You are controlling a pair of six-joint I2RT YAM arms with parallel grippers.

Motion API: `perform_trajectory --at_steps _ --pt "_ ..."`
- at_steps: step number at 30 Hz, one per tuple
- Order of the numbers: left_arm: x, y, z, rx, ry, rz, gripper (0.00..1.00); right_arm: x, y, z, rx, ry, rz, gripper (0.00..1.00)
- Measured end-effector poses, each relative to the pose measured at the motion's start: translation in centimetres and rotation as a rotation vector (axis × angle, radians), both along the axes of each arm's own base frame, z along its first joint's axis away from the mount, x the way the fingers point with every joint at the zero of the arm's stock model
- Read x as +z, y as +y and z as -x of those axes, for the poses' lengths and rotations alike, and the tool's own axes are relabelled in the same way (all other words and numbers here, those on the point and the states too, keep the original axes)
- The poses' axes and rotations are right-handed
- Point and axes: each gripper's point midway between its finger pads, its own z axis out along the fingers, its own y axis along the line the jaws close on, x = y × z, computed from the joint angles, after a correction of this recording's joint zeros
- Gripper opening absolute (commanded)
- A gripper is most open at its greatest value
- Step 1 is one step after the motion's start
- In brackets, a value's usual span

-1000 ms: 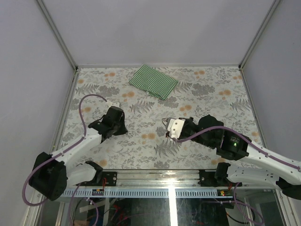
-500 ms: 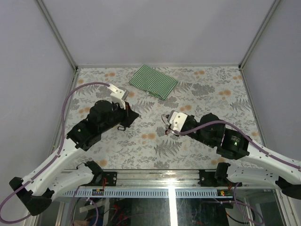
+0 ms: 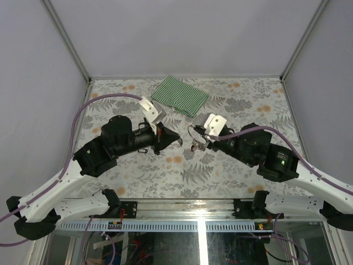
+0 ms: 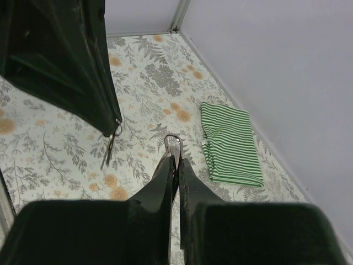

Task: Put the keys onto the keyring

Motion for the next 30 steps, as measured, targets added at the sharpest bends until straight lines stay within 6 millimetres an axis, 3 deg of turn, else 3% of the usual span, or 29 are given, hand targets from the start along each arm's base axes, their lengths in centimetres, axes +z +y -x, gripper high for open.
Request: perform_trajectory --at_steps 7,17,30 --pt "1.8 -2.0 0.8 -0.059 -0.072 -0.021 0.00 0.8 0.2 0.2 -0.010 0.072 -0.012 0.00" --pt "5.0 -2.5 0.4 -0.056 -0.177 -0.017 0.00 1.5 0.2 0.7 -0.031 0.194 -0.017 0.00" --pt "5.0 -2.4 0.1 -0.064 -0.261 -0.065 0.00 5.1 0.0 1.6 -0.049 0.313 -0.111 0.00"
